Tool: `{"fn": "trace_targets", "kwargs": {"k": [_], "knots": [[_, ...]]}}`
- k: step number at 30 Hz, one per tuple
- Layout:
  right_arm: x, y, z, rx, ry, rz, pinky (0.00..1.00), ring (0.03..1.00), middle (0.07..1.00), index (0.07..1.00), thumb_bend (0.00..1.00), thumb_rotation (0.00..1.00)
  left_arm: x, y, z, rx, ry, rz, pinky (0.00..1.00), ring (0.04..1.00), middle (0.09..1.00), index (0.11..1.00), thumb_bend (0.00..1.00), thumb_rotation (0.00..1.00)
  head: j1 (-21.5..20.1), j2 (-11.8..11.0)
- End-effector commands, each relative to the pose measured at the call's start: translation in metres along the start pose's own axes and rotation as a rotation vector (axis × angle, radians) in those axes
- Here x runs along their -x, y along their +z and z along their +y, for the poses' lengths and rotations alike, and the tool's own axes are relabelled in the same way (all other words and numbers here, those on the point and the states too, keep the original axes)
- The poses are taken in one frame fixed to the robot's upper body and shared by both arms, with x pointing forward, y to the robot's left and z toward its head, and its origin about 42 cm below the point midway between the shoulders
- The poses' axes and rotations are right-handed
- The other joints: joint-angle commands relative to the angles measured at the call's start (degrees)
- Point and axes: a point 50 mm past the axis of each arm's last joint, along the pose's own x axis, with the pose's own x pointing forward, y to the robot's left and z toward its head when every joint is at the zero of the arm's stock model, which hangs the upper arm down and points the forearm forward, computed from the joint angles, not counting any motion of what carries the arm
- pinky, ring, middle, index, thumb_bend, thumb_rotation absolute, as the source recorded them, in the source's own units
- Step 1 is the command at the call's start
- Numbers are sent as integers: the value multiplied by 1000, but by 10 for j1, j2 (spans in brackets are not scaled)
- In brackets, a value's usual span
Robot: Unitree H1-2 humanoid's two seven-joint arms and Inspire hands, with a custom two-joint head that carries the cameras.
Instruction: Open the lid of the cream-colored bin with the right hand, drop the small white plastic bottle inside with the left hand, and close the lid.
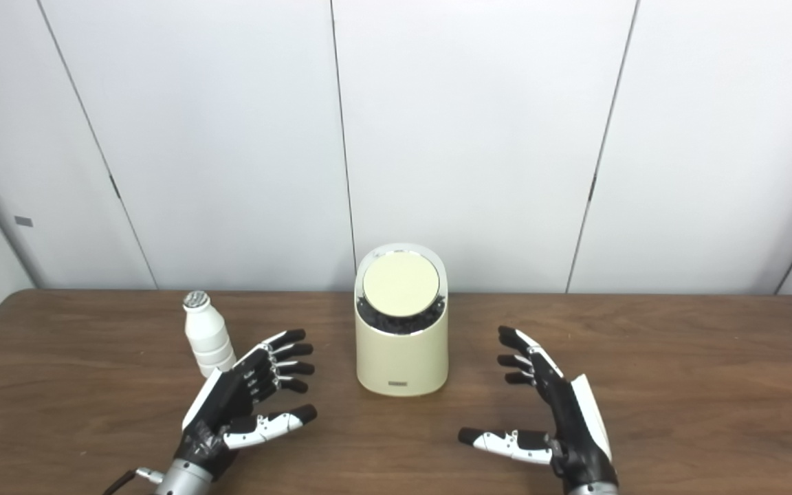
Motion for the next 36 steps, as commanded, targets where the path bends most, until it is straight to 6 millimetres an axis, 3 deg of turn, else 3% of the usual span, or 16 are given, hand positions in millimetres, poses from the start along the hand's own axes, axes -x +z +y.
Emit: {"fn": "trace_targets", "kwargs": {"k": [1, 22, 25, 33, 36], "knots": [[-7, 11, -5, -10, -26, -81, 706, 786, 865, 852, 779, 92, -8, 16, 5, -16, -8, -72, 642, 731, 807, 857, 716, 24, 2, 1], [-11, 12, -1, -3, -10, -86, 694, 784, 862, 861, 779, 167, -8, 11, 4, -18, 9, -69, 650, 731, 809, 863, 706, 38, -5, -5], [-23, 20, 5, 12, -8, -134, 670, 770, 849, 861, 747, 272, -9, 9, 4, -15, 7, -66, 653, 735, 811, 866, 709, 47, -9, -9], [-74, 67, 4, 112, -6, -162, 665, 818, 875, 937, 773, 370, -14, 5, 3, -1, -1, -66, 658, 741, 811, 863, 710, 37, -14, -18], [-91, 87, 0, 148, -19, -161, 707, 853, 893, 958, 785, 398, -15, 5, 3, -3, -2, -66, 656, 741, 811, 863, 718, 44, -19, -18]]}}
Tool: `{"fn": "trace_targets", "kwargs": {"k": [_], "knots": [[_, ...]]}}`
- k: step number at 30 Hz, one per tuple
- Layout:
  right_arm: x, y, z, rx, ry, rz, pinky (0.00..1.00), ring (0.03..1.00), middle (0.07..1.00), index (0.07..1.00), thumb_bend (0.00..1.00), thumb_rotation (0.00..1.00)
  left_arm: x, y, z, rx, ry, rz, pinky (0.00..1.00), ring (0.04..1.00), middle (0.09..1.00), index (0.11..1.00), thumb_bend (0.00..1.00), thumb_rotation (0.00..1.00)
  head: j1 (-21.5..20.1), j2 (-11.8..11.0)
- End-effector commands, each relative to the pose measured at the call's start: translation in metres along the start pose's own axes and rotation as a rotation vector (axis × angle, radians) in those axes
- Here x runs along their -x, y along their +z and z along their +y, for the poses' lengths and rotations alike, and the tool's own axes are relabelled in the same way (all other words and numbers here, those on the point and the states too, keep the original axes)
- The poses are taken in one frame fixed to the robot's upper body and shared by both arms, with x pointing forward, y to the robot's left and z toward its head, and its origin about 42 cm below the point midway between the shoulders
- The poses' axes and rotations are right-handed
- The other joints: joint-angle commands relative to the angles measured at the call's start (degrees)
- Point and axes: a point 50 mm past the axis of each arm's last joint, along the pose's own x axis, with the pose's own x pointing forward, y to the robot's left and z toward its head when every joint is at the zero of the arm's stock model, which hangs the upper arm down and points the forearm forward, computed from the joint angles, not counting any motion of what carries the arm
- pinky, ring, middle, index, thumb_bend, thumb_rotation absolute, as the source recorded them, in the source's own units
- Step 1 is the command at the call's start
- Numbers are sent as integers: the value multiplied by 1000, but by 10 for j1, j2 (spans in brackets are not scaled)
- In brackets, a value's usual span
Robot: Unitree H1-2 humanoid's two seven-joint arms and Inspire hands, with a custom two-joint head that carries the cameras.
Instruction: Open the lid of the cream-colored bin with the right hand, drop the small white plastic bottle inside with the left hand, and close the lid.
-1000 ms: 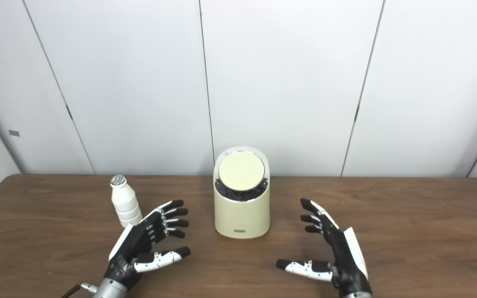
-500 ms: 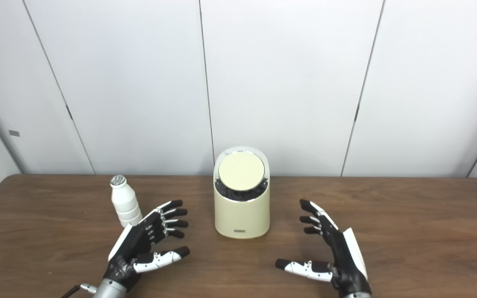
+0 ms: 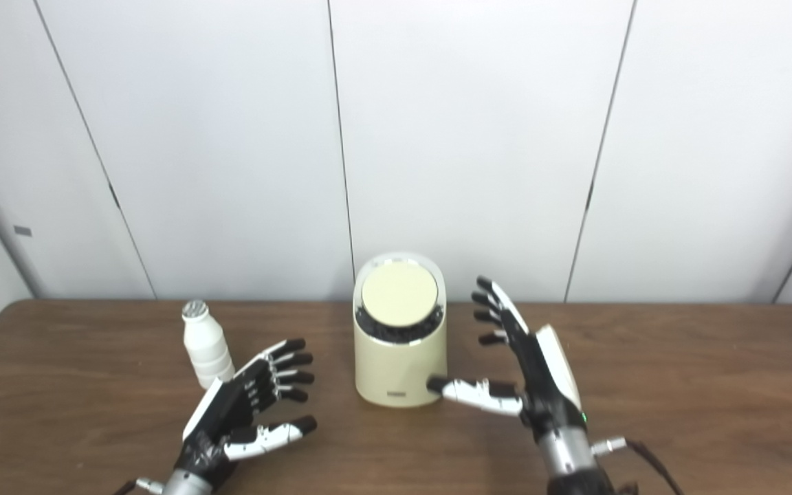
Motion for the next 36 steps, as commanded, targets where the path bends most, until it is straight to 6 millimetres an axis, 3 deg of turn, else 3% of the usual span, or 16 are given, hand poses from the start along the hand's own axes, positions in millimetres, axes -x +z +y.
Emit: {"fn": "trace_targets", "kwargs": {"k": [1, 3, 11, 20, 27, 30, 34, 36], "knots": [[-17, 25, -10, 27, -29, -51, 736, 872, 901, 961, 786, 410, -11, 10, 3, -10, -4, -72, 657, 742, 812, 865, 717, 47, -2, 0], [-26, 34, -12, 48, -37, -50, 783, 898, 923, 962, 779, 403, -11, 10, 3, -11, -6, -75, 658, 742, 812, 869, 713, 50, -4, 1], [-53, 54, -10, 104, -62, -57, 767, 926, 994, 939, 785, 362, -13, 7, 3, -11, -13, -79, 644, 734, 810, 870, 709, 57, -5, -4], [-84, 66, -9, 223, -61, -56, 754, 942, 995, 935, 823, 392, -14, 5, 1, -3, -7, -78, 646, 730, 802, 864, 721, 47, -2, -3], [-99, 62, 0, 324, -45, -62, 834, 948, 978, 972, 877, 526, -13, 6, -1, 2, -7, -79, 646, 732, 806, 870, 708, 42, 2, -3], [-103, 61, 3, 341, -41, -62, 781, 929, 969, 979, 912, 521, -14, 7, -1, 2, -5, -78, 649, 734, 807, 869, 711, 51, 2, 0], [-103, 57, 8, 347, -32, -49, 628, 900, 988, 999, 952, 490, -14, 8, -1, -6, -4, -84, 650, 735, 806, 869, 714, 68, 4, 0], [-103, 56, 9, 355, -34, -47, 609, 899, 995, 1000, 954, 481, -14, 7, -2, -9, -5, -86, 650, 736, 807, 868, 713, 71, 6, -2]]}}
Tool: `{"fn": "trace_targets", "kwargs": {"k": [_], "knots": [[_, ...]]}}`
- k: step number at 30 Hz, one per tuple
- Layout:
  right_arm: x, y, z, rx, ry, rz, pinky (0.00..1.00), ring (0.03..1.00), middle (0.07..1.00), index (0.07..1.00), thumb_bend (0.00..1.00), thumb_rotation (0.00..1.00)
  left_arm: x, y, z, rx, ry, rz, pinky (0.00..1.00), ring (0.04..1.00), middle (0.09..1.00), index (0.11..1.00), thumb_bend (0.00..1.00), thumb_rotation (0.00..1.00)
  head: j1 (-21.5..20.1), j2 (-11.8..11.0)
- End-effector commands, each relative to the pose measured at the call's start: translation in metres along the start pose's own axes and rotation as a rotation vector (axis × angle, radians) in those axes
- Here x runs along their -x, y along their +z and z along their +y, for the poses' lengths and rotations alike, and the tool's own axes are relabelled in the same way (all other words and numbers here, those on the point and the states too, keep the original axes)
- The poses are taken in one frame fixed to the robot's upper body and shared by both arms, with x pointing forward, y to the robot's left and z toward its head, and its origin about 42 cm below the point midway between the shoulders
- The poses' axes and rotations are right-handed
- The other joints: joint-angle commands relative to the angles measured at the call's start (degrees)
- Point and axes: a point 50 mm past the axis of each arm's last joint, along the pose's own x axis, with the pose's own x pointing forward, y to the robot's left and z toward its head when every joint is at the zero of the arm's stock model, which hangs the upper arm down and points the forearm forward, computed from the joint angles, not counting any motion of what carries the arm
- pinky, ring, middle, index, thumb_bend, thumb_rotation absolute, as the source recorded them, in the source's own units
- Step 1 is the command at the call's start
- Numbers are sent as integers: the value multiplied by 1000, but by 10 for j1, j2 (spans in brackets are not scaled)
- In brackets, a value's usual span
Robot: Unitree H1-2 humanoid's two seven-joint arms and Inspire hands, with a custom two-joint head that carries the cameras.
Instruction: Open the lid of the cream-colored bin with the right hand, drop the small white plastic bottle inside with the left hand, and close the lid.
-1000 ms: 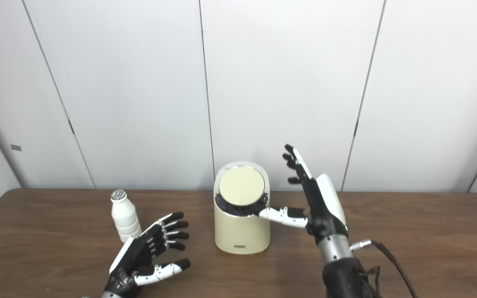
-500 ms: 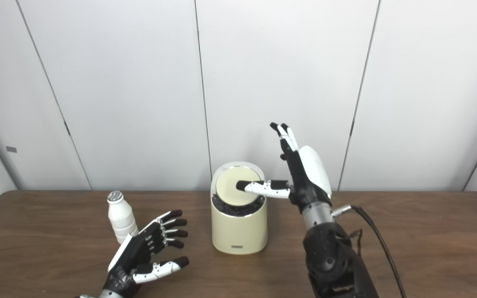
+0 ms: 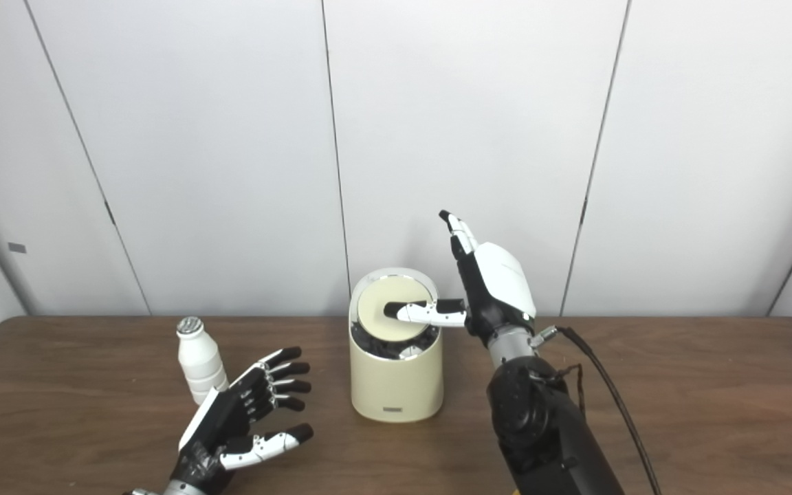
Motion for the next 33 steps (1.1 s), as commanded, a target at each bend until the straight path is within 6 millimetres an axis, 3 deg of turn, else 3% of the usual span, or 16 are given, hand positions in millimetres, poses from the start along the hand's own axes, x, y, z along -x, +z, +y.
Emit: {"fn": "trace_targets", "kwargs": {"k": [1, 6, 11, 21, 33], "knots": [[-14, 21, -15, 15, -76, -79, 600, 897, 998, 1000, 952, 468, -7, 7, -4, -4, -7, -62, 648, 736, 808, 866, 708, 67, 2, 0], [-15, 19, -12, 35, -80, -87, 612, 899, 1000, 1000, 935, 442, -8, 8, -8, 17, -13, -57, 645, 726, 803, 858, 721, 54, 5, 2], [-14, 18, -11, 48, -63, -91, 643, 907, 1000, 1000, 998, 520, -8, 9, -9, 21, -9, -55, 648, 727, 800, 860, 722, 57, 6, 1], [-12, 18, -10, 115, -36, -83, 699, 897, 1000, 1000, 988, 330, -7, 9, -12, 20, -30, -56, 661, 737, 808, 869, 727, 70, 5, 6], [-16, 18, -10, 268, -18, -90, 779, 895, 1000, 1000, 1000, 315, -7, 10, -15, 32, -34, -59, 649, 736, 810, 865, 724, 71, 7, 11]]}}
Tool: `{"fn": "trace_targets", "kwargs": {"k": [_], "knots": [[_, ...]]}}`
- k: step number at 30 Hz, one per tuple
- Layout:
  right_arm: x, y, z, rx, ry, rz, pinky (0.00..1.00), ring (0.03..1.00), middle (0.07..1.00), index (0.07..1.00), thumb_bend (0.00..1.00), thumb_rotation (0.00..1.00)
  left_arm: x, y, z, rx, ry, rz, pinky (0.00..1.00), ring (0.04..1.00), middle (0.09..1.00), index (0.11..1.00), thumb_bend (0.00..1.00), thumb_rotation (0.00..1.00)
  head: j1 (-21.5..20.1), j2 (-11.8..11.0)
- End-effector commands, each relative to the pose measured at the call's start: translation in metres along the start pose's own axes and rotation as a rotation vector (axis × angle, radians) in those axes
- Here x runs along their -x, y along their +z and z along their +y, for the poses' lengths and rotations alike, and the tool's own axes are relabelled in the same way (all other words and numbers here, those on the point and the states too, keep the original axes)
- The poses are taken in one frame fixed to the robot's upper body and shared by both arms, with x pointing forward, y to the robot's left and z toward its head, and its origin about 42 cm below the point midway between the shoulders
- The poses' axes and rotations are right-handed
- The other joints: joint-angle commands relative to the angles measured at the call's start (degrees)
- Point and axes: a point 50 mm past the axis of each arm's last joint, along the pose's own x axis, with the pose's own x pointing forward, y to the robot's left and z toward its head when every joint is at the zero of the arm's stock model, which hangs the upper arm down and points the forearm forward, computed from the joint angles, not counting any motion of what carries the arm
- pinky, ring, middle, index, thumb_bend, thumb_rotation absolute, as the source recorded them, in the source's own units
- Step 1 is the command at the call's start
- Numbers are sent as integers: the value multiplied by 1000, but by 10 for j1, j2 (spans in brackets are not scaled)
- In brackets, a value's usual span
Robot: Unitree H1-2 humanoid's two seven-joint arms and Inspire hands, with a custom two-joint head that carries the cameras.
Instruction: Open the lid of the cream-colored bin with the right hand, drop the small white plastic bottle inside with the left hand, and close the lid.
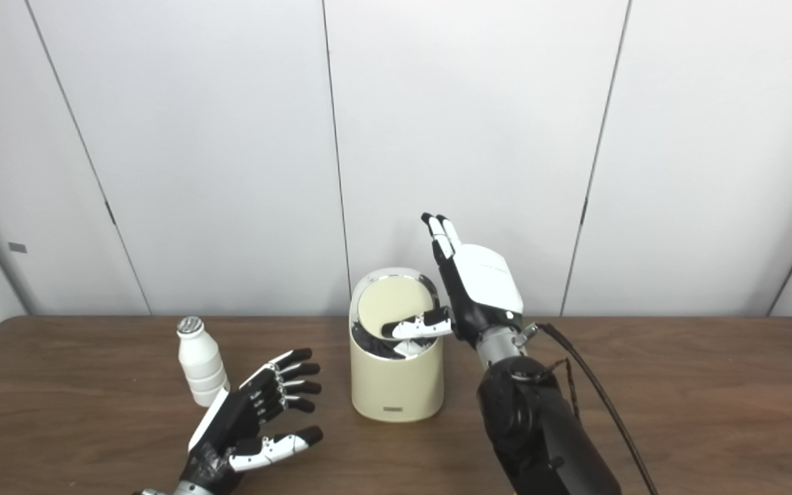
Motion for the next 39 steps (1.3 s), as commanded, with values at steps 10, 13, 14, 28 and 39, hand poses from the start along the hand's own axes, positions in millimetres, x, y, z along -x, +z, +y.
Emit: {"fn": "trace_targets", "kwargs": {"k": [10, 13, 14, 28, 39], "knots": [[-20, 8, -18, 124, -22, 6, 793, 892, 1000, 1000, 979, 331, -6, 8, -4, 16, -17, -50, 649, 735, 810, 864, 722, 72, 0, 0], [-21, 10, -18, 153, 1, 4, 787, 889, 999, 995, 978, 321, -6, 10, -4, 14, -17, -49, 646, 732, 810, 862, 726, 74, 1, 4], [-21, 10, -18, 162, 12, 7, 783, 888, 1000, 993, 982, 321, -5, 10, -4, 15, -18, -49, 648, 732, 811, 863, 719, 68, 1, 4], [-16, 1, -1, 223, 136, 83, 800, 899, 986, 973, 985, 303, -6, 10, 0, 14, -22, -49, 654, 741, 814, 870, 710, 66, -3, 5], [-12, 0, -3, 219, 164, 89, 835, 920, 989, 976, 951, 258, -6, 12, 0, 14, -27, -53, 647, 738, 814, 871, 707, 66, -4, 9]]}}
